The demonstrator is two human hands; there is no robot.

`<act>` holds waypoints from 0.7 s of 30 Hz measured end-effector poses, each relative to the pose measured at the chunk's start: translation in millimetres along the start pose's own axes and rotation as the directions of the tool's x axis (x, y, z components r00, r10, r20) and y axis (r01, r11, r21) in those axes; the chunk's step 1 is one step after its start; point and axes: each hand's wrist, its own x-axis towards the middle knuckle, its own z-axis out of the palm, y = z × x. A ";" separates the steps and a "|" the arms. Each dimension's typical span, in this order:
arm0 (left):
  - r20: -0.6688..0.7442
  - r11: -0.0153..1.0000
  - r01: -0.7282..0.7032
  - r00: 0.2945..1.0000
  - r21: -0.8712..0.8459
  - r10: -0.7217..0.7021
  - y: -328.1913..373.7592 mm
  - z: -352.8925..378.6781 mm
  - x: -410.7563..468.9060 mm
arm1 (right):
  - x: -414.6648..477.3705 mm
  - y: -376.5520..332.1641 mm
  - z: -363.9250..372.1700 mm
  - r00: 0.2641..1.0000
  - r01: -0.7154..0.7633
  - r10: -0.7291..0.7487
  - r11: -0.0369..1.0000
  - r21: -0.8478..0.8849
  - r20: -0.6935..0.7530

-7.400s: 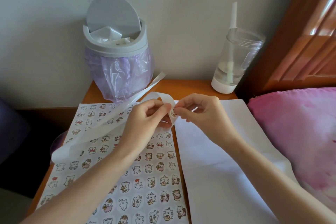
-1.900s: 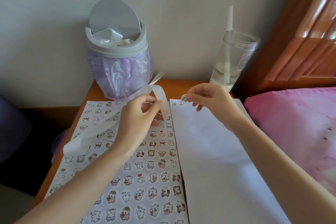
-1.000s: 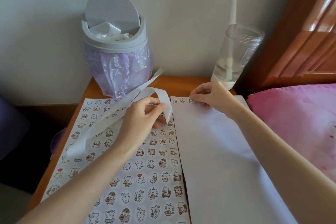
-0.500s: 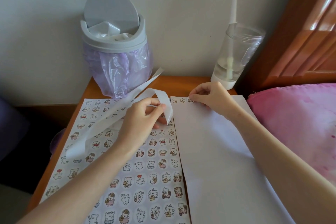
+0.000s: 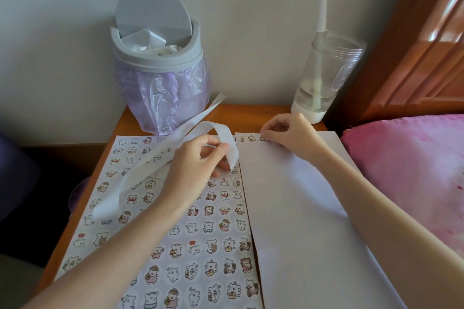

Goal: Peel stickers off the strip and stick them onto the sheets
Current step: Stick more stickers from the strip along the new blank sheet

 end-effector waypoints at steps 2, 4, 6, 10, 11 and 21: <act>0.002 1.000 -0.003 1.000 0.005 0.003 -0.1 -0.1 0.1 | -0.9 -0.6 1.0 1.000 0.015 -0.015 1.000 -0.017 -0.007; 0.002 1.000 -0.004 1.000 0.008 0.004 0.0 -0.1 0.2 | -2.0 -1.2 1.9 0.999 0.028 -0.028 0.999 -0.034 -0.019; 0.001 1.000 0.000 1.000 0.005 0.000 0.2 -0.1 -0.2 | -3.1 -0.8 2.8 0.999 0.039 -0.041 0.997 -0.062 -0.031; -0.004 1.000 0.000 1.000 0.022 0.000 -0.4 -0.4 -0.1 | -2.4 3.0 3.2 0.997 0.046 -0.052 0.994 -0.103 -0.058; -0.003 1.000 0.003 1.000 0.019 -0.003 -0.5 -0.5 -0.1 | -1.7 4.4 3.0 0.997 0.042 -0.049 0.994 -0.099 -0.063; 0.000 1.000 0.000 1.000 0.021 0.000 0.2 0.0 -0.5 | 0.6 4.4 4.7 0.997 -0.020 0.018 1.000 -0.023 -0.076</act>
